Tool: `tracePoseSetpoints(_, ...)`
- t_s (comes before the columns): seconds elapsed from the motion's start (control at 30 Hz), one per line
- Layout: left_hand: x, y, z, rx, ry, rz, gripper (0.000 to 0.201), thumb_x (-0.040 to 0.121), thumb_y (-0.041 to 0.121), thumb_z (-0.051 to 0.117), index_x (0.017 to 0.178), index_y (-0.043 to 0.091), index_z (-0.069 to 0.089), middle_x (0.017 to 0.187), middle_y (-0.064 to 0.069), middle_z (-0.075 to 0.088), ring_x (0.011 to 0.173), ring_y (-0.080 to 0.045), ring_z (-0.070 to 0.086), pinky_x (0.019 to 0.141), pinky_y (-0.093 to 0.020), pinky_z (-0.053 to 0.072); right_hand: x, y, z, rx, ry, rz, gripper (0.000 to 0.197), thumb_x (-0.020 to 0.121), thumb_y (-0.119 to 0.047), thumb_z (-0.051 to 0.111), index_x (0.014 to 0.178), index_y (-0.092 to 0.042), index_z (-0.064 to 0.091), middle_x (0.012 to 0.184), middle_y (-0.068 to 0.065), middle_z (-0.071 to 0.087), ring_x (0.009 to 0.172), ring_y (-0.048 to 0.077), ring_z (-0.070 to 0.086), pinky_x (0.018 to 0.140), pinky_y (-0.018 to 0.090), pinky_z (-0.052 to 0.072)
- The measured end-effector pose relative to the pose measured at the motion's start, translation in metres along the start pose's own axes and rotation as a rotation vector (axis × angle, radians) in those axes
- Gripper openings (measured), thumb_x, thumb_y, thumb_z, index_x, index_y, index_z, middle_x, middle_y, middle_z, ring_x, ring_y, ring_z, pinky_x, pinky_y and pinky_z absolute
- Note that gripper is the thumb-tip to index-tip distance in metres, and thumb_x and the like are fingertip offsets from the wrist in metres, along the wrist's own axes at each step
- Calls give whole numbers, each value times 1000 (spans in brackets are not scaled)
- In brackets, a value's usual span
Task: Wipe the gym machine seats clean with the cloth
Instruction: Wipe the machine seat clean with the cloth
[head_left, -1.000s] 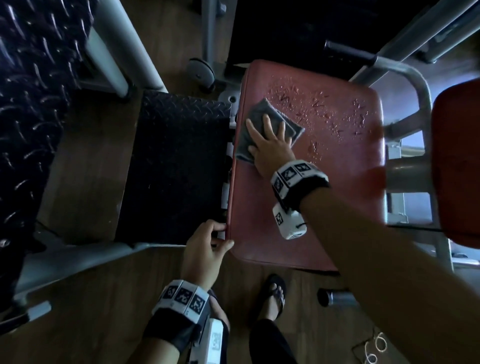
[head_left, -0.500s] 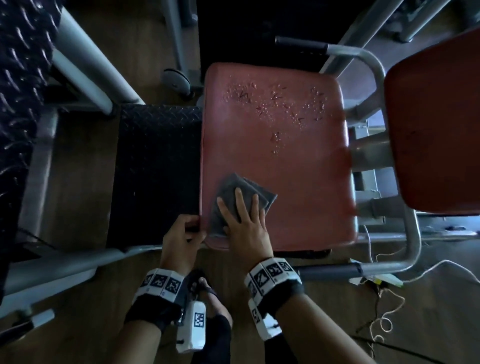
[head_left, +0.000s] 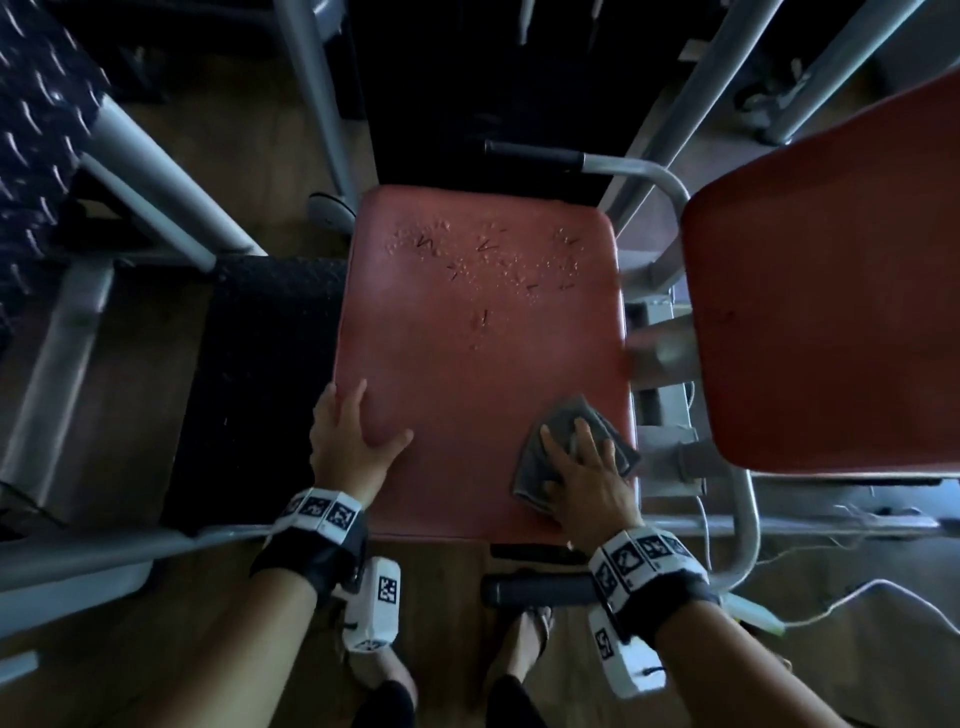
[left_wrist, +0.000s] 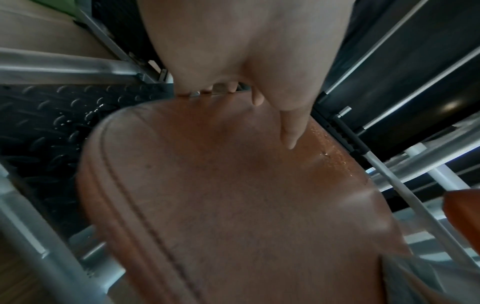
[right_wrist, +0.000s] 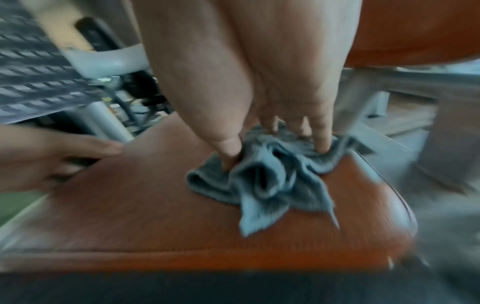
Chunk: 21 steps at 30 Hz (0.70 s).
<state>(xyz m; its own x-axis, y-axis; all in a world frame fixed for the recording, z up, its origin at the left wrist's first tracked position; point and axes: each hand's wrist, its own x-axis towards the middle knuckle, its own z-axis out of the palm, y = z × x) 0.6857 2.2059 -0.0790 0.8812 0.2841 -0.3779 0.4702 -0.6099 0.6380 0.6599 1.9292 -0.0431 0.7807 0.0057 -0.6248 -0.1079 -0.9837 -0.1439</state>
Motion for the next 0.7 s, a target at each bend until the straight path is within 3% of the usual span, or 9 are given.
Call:
tracePoseSetpoints(0.13, 9, 3, 6, -61, 32, -64, 86, 74, 45, 80, 146, 42, 33, 160, 11, 9, 143, -25, 20, 115, -52, 25, 4, -2, -6, -170, 105, -88, 63, 97, -44, 41, 152, -34, 13, 154, 15, 10, 130, 42, 22, 105, 52, 32)
tracePoseSetpoints(0.23, 4, -4, 9, -84, 80, -22, 87, 72, 38, 82, 144, 48, 35, 158, 17, 10, 143, -20, 22, 115, -52, 24, 12, 0, -4, -187, 164, -183, 63, 98, -42, 41, 153, -30, 14, 149, 16, 19, 124, 40, 28, 100, 52, 36)
tracePoseSetpoints(0.37, 5, -9, 13, -147, 115, 9, 85, 70, 32, 85, 140, 50, 40, 155, 24, 13, 143, -11, 23, 117, -51, 25, 42, -4, -9, -217, 203, -329, 61, 98, -40, 42, 152, -24, 18, 145, 16, 26, 121, 37, 36, 103, 47, 39)
tracePoseSetpoints(0.57, 6, -12, 14, -209, 99, -1, 85, 69, 28, 86, 138, 51, 43, 154, 28, 13, 138, 1, 25, 115, -37, 32, 109, -46, -39, -181, 315, -336, 65, 97, -37, 45, 153, -23, 15, 148, 15, 19, 128, 37, 30, 108, 45, 33)
tracePoseSetpoints(0.7, 8, -13, 13, -229, 86, -1, 85, 68, 29, 87, 137, 53, 44, 153, 31, 14, 141, -1, 24, 113, -32, 31, 141, -67, -62, -200, 334, -291, 69, 95, -41, 48, 153, -23, 14, 147, 14, 20, 126, 34, 31, 106, 42, 35)
